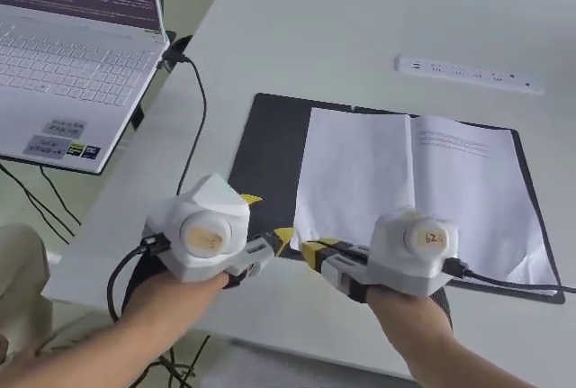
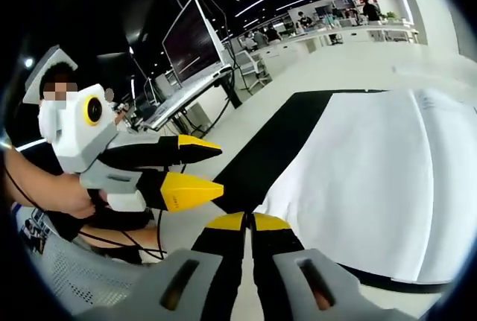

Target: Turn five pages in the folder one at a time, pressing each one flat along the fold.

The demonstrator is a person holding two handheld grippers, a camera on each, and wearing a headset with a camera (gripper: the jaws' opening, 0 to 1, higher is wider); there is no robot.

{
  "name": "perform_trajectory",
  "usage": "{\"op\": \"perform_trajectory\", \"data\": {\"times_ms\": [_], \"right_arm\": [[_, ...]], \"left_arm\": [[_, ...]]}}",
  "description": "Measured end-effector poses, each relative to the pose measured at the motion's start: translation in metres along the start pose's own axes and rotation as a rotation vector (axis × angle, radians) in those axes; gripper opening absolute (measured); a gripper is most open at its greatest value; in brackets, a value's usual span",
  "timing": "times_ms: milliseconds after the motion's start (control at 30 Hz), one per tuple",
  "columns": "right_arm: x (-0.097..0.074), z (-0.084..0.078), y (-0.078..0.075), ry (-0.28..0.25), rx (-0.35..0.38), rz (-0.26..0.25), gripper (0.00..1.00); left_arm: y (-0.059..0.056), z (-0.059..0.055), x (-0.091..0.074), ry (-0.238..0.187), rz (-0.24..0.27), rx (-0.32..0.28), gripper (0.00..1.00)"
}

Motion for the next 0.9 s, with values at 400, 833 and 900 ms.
{"op": "perform_trajectory", "data": {"times_ms": [400,833,900], "right_arm": [[-0.071,0.018,0.003,-0.168,0.083,-0.038,0.02],[-0.169,0.004,0.001,-0.3,0.162,-0.14,0.03],[-0.179,0.003,0.001,-0.317,0.159,-0.151,0.03]], "left_arm": [[-0.032,-0.001,0.027,0.002,-0.086,0.061,0.16],[-0.043,-0.024,0.051,0.069,-0.085,0.092,0.15],[-0.042,-0.027,0.053,0.072,-0.084,0.091,0.13]]}}
Point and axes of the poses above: the centre of the closed fingertips' face, and the gripper's own axes: x roughly forward along the fingers, y roughly to its left, z roughly out of its top, the point moved 4 cm from there along -x, roughly backward along the fingers, and after that the axes turned 14 degrees about z, right-handed, at the moved point
